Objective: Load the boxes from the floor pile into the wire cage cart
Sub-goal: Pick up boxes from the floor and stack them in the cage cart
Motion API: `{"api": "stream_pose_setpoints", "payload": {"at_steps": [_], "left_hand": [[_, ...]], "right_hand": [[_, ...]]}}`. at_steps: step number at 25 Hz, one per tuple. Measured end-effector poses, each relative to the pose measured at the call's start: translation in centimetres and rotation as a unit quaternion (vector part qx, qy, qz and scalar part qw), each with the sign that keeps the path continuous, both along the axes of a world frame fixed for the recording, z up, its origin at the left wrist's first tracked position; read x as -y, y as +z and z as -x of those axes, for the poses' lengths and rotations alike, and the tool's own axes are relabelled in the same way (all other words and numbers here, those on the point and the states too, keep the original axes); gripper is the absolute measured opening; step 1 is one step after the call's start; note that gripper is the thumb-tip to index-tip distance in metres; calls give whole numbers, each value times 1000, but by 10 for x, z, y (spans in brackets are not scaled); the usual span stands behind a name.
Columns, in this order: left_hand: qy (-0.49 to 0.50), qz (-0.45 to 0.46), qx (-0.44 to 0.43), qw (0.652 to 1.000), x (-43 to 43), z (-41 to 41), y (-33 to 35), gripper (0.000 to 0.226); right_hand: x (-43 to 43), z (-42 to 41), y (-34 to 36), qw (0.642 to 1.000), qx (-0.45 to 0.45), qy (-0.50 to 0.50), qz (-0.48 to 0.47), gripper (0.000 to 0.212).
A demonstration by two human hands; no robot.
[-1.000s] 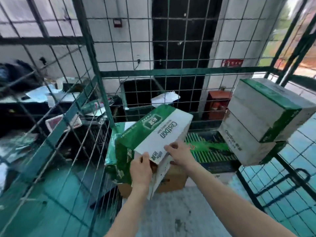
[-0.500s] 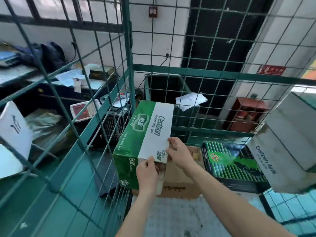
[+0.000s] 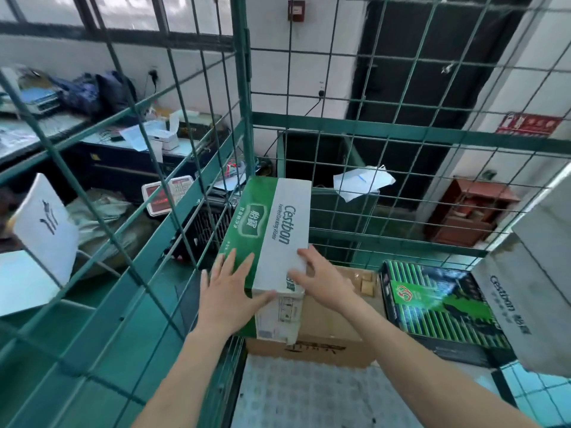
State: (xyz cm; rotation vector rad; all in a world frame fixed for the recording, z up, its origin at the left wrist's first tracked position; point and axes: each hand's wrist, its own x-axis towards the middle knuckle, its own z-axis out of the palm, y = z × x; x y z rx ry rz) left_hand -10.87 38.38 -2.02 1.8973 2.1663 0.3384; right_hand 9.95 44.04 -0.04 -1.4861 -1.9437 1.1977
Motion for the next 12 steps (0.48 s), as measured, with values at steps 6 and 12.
{"api": "stream_pose_setpoints", "payload": {"at_steps": [6, 12], "left_hand": [[-20, 27, -90, 995, -17, 4, -9, 110], [-15, 20, -107, 994, -52, 1, -9, 108]], "right_hand": [[1, -1, -19, 985, 134, 63, -88, 105], [-39, 2, -14, 985, 144, 60, -67, 102]]}}
